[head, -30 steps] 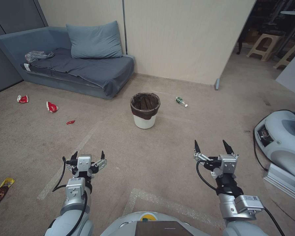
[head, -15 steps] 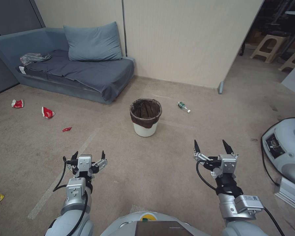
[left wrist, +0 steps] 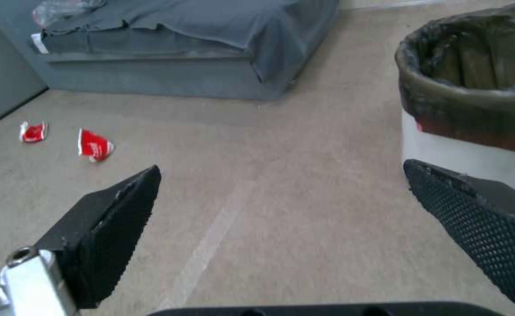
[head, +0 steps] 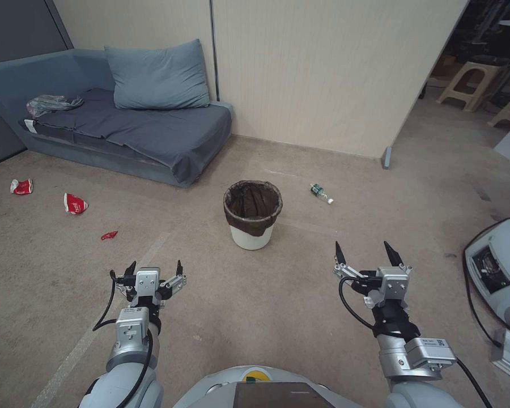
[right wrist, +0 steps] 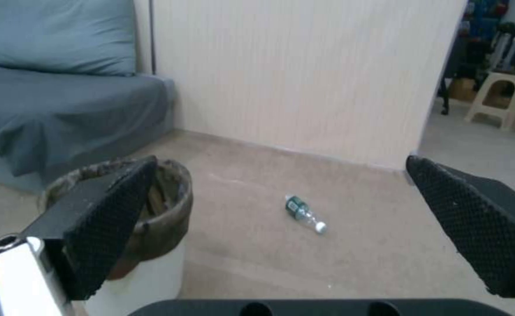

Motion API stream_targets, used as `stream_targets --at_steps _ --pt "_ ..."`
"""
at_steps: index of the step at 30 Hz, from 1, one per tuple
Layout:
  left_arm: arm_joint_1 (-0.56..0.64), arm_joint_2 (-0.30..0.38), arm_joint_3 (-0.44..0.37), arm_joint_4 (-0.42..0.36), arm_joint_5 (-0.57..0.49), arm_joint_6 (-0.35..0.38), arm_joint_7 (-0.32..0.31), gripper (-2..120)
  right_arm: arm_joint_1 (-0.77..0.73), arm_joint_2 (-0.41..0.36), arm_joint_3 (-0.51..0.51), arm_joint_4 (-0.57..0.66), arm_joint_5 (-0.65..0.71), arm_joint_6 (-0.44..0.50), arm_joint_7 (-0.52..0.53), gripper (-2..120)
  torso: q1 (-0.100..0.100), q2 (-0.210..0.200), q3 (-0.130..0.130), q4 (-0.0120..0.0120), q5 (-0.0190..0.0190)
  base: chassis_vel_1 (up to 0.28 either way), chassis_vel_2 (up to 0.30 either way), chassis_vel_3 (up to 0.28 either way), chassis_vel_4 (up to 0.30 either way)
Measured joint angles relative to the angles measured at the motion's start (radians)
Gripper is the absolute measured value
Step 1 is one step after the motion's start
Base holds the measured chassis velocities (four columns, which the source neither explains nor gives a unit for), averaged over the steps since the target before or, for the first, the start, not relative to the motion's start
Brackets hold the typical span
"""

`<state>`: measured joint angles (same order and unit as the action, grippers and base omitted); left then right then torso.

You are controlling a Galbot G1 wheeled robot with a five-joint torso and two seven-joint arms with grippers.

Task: Pick up the trash bin, then pick up the garbage from the floor and place it into the trash bin.

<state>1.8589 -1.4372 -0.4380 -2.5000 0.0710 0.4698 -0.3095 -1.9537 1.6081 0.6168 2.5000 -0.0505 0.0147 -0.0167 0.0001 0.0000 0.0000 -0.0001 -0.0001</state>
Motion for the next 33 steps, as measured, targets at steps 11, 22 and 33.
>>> stream_targets --at_steps 11,22,33 --pt "0.0 0.0 0.001 0.0 0.001 -0.001 0.001 100 0.0 0.0 0.0 0.0 0.0 0.001 -0.002 100 0.0 0.0 0.0 0.0 0.0 -0.145 0.115 0.132 -0.125" --pt "0.0 -0.002 0.005 0.0 0.005 -0.001 0.009 100 0.0 0.0 0.0 0.0 -0.001 0.002 -0.003 100 0.0 0.0 0.0 0.0001 0.0002 -0.128 0.136 0.123 -0.13" --pt "-0.002 -0.002 0.013 0.0 0.009 -0.001 0.015 100 0.0 0.0 0.001 0.0 -0.004 0.006 -0.008 100 0.0 0.0 0.0 0.0 0.0001 -0.125 0.121 0.129 -0.12"
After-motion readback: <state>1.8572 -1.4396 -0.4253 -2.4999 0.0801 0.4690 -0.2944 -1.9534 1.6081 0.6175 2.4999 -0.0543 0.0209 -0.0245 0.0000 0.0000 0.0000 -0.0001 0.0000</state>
